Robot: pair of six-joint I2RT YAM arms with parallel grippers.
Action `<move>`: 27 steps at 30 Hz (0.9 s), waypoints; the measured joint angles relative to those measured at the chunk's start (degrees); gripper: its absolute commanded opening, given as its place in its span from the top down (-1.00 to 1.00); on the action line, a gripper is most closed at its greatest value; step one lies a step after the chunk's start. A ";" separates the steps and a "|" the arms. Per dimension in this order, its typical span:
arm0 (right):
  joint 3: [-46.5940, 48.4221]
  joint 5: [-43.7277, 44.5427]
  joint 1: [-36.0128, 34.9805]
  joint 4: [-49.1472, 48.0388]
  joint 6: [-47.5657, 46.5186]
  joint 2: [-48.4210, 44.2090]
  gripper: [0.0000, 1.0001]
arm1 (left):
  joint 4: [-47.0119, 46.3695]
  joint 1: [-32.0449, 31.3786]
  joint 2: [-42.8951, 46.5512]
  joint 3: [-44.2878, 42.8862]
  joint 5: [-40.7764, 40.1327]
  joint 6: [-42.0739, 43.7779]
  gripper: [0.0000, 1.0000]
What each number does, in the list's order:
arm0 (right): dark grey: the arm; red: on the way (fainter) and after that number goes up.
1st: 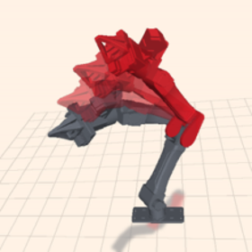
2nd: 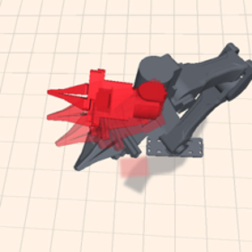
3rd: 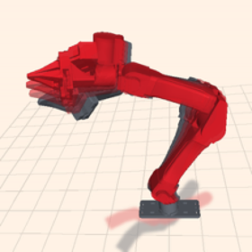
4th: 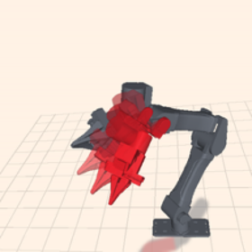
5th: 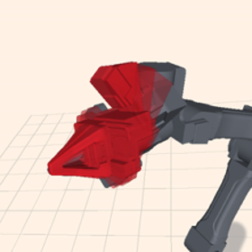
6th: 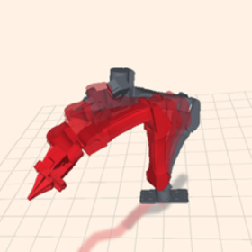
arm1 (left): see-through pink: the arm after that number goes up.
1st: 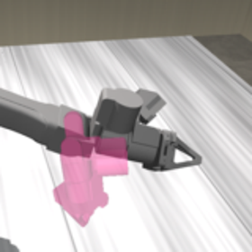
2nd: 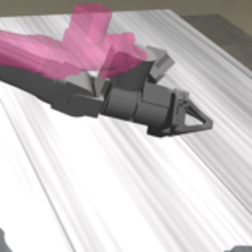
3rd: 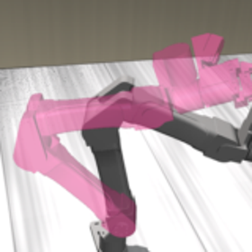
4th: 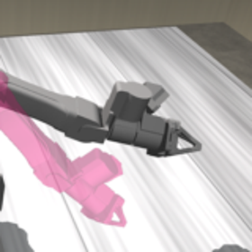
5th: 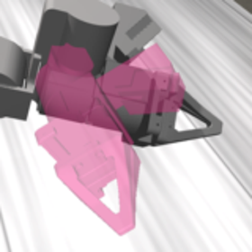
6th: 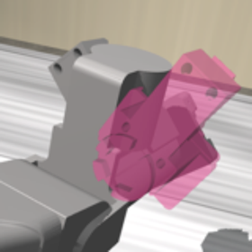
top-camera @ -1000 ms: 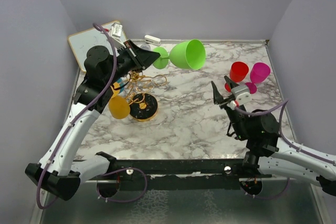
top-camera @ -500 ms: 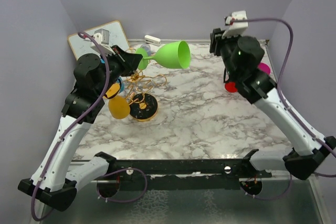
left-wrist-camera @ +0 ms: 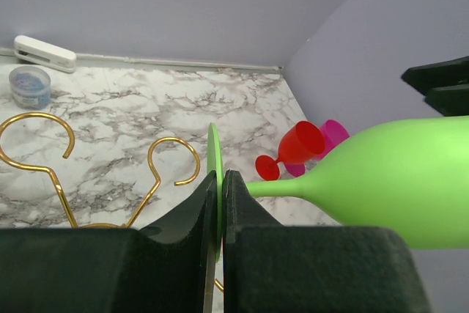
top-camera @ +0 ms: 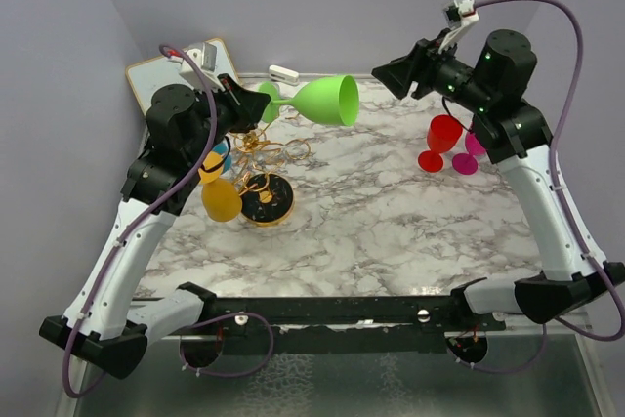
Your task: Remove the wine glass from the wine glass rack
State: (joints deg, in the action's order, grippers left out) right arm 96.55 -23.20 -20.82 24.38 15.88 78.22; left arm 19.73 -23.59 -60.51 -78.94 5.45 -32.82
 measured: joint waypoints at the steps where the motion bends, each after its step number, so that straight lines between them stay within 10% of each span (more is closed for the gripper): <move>1: 0.15 -1.99 0.33 -0.04 1.07 -1.03 -0.11 | 0.00 0.00 -0.37 0.00 0.44 0.15 1.00; 27: -1.99 -22.82 0.66 -5.11 6.60 -3.74 0.00 | -3.67 0.00 -3.82 -1.09 6.84 -0.37 1.00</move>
State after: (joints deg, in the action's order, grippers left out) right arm 94.56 -46.02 -20.16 19.27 22.48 74.48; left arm 16.05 -23.59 -64.34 -80.03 12.29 -33.19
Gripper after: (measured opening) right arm 0.521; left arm 0.060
